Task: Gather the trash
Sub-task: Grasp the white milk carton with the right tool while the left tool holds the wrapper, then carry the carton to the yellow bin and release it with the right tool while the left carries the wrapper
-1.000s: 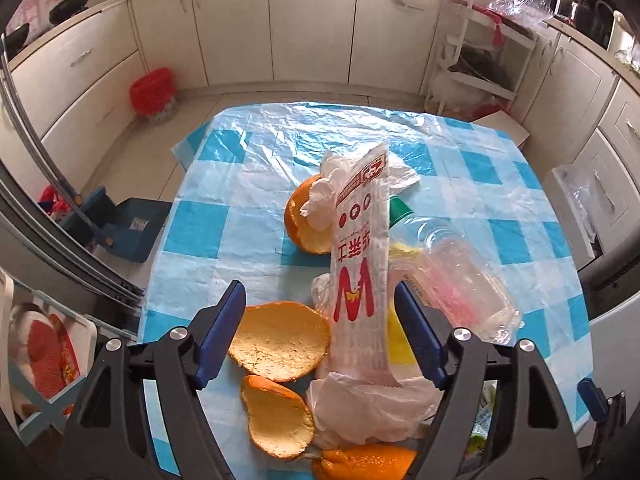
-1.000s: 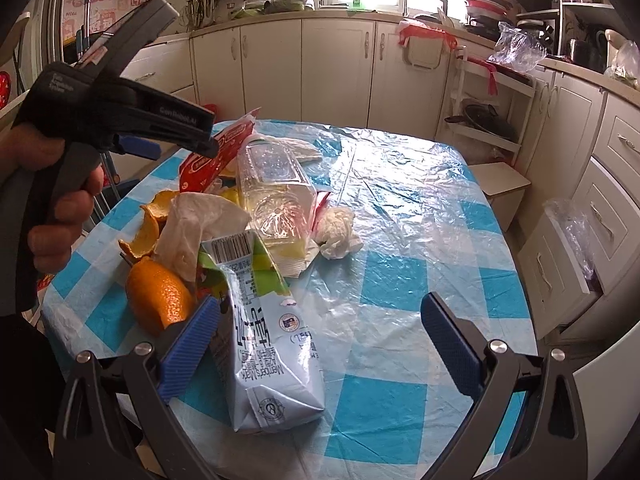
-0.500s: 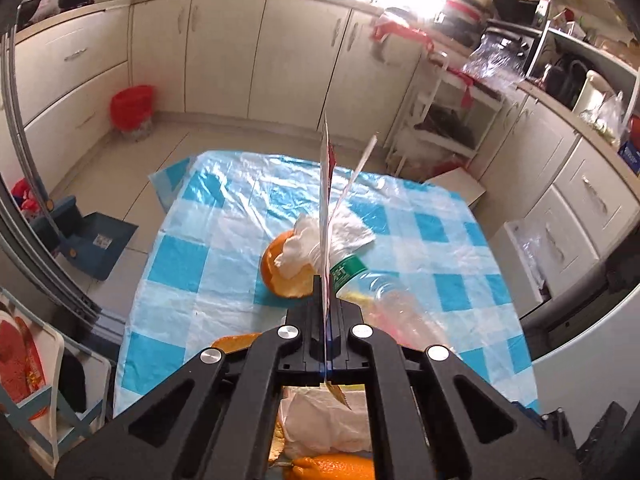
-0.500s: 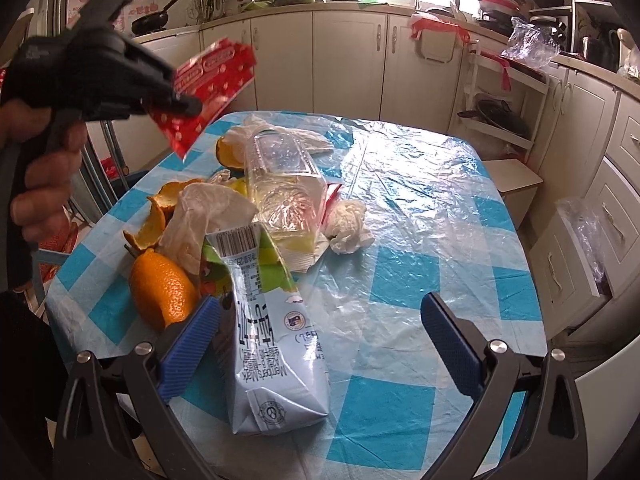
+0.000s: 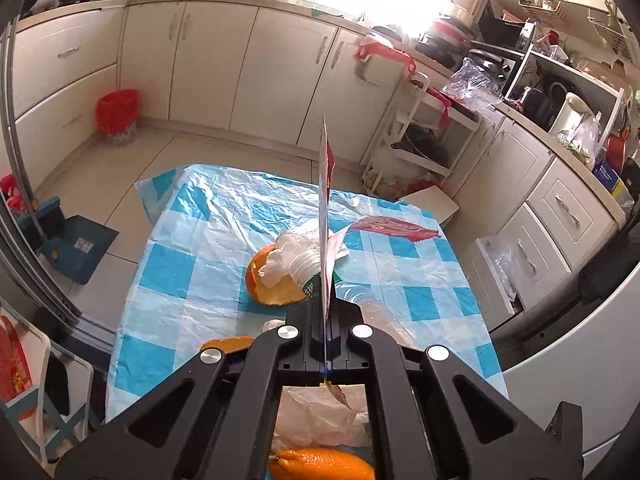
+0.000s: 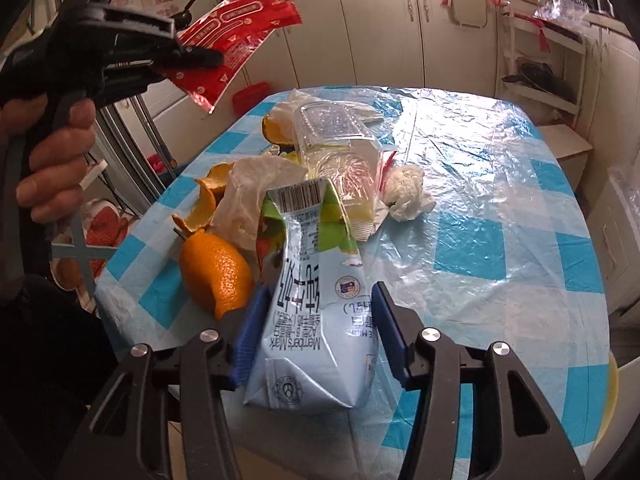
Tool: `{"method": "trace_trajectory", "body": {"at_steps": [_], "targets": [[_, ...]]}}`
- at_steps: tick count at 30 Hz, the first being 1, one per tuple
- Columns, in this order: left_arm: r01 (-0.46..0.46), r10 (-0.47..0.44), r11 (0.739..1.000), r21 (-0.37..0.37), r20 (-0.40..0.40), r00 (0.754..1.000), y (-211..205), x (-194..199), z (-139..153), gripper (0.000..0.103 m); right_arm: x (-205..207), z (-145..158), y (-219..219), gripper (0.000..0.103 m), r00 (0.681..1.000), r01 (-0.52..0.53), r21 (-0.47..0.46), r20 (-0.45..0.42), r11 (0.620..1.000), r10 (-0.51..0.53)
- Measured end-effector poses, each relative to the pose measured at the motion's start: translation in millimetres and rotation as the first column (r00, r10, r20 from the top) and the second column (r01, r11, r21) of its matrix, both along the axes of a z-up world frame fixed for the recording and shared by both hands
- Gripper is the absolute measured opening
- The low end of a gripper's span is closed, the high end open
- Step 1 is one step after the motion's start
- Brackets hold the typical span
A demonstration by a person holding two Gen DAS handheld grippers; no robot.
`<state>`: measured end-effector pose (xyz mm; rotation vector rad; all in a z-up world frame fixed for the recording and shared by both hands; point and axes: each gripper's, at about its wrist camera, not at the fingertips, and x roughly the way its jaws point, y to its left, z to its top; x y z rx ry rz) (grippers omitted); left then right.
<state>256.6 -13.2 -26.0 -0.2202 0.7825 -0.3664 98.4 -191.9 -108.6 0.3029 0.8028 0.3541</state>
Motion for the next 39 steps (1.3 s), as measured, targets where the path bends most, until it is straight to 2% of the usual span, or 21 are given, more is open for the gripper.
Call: {"method": "trace_trajectory", "body": {"at_steps": [3, 5, 9, 12, 16, 19, 22, 24, 27, 28, 29, 31, 33, 35, 37, 39], "targets": [[0.014, -0.013, 0.999, -0.033, 0.015, 1.0, -1, -3, 3, 0.0, -4, 3, -20, 0.053, 1.0, 0.032, 0.117, -0.004, 0.993, -0.031], [0.031, -0.029, 0.998, -0.057, 0.025, 0.999, -3, -5, 6, 0.0, -9, 10, -33, 0.053, 0.998, 0.06, 0.156, 0.008, 0.986, -0.062], [0.079, -0.076, 0.994, -0.071, 0.039, 0.996, -20, -11, 8, 0.0, -28, 24, -72, 0.053, 0.984, 0.162, 0.157, 0.046, 0.974, -0.171], [0.132, -0.129, 0.989, -0.071, 0.041, 0.991, -44, -16, 9, 0.0, -47, 25, -115, 0.053, 0.955, 0.288, 0.131, 0.038, 0.949, -0.295], [0.233, -0.23, 0.97, -0.069, 0.048, 0.972, -86, -33, 13, 0.0, -74, 8, -179, 0.053, 0.879, 0.476, 0.111, -0.027, 0.873, -0.476], [0.309, -0.307, 0.948, -0.078, 0.033, 0.951, -122, -49, 12, 0.0, -87, -17, -214, 0.053, 0.809, 0.585, 0.067, -0.116, 0.809, -0.576], [0.394, -0.395, 0.916, -0.082, 0.003, 0.919, -167, -72, 3, 0.0, -90, -45, -241, 0.053, 0.742, 0.652, 0.016, -0.218, 0.758, -0.634], [0.436, -0.44, 0.895, -0.098, -0.02, 0.898, -194, -87, -4, 0.0, -87, -61, -252, 0.053, 0.71, 0.67, -0.021, -0.273, 0.742, -0.649], [0.48, -0.491, 0.867, -0.132, -0.066, 0.869, -233, -106, -20, 0.0, -79, -78, -270, 0.054, 0.641, 0.706, -0.081, -0.349, 0.703, -0.684], [0.49, -0.504, 0.86, -0.141, -0.081, 0.86, -244, -111, -25, 0.0, -80, -77, -278, 0.06, 0.625, 0.72, -0.084, -0.354, 0.689, -0.696], [0.498, -0.513, 0.855, -0.146, -0.093, 0.853, -252, -116, -30, 0.0, -80, -71, -286, 0.063, 0.614, 0.732, -0.083, -0.349, 0.676, -0.708], [0.516, -0.533, 0.844, -0.148, -0.116, 0.838, -269, -127, -39, 0.0, -84, -50, -300, 0.067, 0.618, 0.743, -0.08, -0.3, 0.665, -0.727], [0.532, -0.549, 0.835, -0.144, -0.139, 0.824, -286, -136, -49, 0.0, -91, -19, -311, 0.074, 0.635, 0.749, -0.073, -0.206, 0.659, -0.744], [0.54, -0.558, 0.83, -0.143, -0.17, 0.812, -303, -141, -61, 0.0, -103, 8, -321, 0.084, 0.638, 0.764, -0.048, -0.089, 0.643, -0.765], [0.544, -0.563, 0.827, -0.143, -0.206, 0.801, -318, -144, -73, 0.0, -117, 27, -325, 0.091, 0.623, 0.782, 0.004, 0.017, 0.623, -0.782], [0.551, -0.566, 0.824, -0.134, -0.244, 0.787, -338, -148, -88, 0.0, -126, 31, -328, 0.092, 0.6, 0.796, 0.066, 0.048, 0.602, -0.799]]}}
